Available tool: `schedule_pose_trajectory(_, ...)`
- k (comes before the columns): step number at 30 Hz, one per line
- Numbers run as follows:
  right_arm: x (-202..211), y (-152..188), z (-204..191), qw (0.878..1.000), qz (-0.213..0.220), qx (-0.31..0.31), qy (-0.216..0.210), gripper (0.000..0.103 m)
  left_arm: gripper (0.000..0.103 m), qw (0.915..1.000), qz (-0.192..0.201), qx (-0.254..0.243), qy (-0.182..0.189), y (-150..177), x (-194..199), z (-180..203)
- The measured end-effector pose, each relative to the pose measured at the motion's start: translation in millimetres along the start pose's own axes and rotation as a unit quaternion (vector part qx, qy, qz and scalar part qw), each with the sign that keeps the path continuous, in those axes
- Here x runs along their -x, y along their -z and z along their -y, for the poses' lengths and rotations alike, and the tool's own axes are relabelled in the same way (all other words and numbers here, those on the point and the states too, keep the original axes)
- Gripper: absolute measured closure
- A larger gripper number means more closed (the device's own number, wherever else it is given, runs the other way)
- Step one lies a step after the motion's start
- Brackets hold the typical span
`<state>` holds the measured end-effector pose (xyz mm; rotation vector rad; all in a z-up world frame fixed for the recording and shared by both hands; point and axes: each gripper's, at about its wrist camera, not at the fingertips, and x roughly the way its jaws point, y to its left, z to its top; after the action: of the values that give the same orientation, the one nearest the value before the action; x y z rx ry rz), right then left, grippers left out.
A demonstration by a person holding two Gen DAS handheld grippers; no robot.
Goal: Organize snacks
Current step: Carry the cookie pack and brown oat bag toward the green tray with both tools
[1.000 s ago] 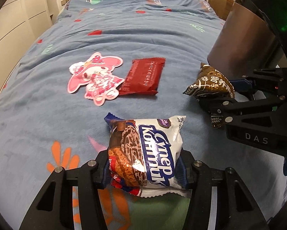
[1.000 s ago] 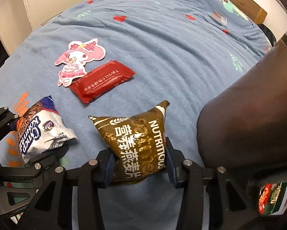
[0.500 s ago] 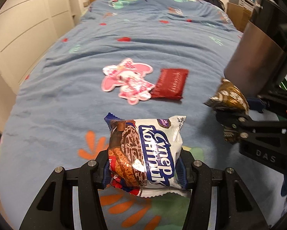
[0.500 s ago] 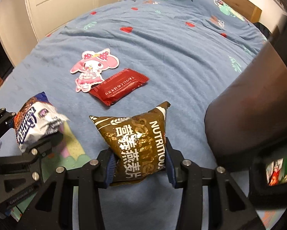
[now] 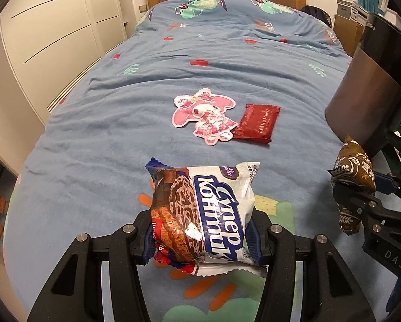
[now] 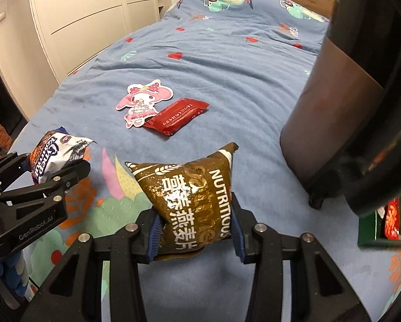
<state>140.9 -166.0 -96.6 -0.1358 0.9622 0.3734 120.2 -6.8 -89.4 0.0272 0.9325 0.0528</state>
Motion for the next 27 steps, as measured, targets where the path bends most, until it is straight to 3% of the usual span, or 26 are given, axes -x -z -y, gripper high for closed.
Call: schedule_pose_trajectory(27, 47.1, 37.4, 37.4, 0.999, 0.018, -0.042, 0.004, 0.0, 0.055, 0.999, 0.013, -0.043, 0.01, 13.5, 47.7, 57.1)
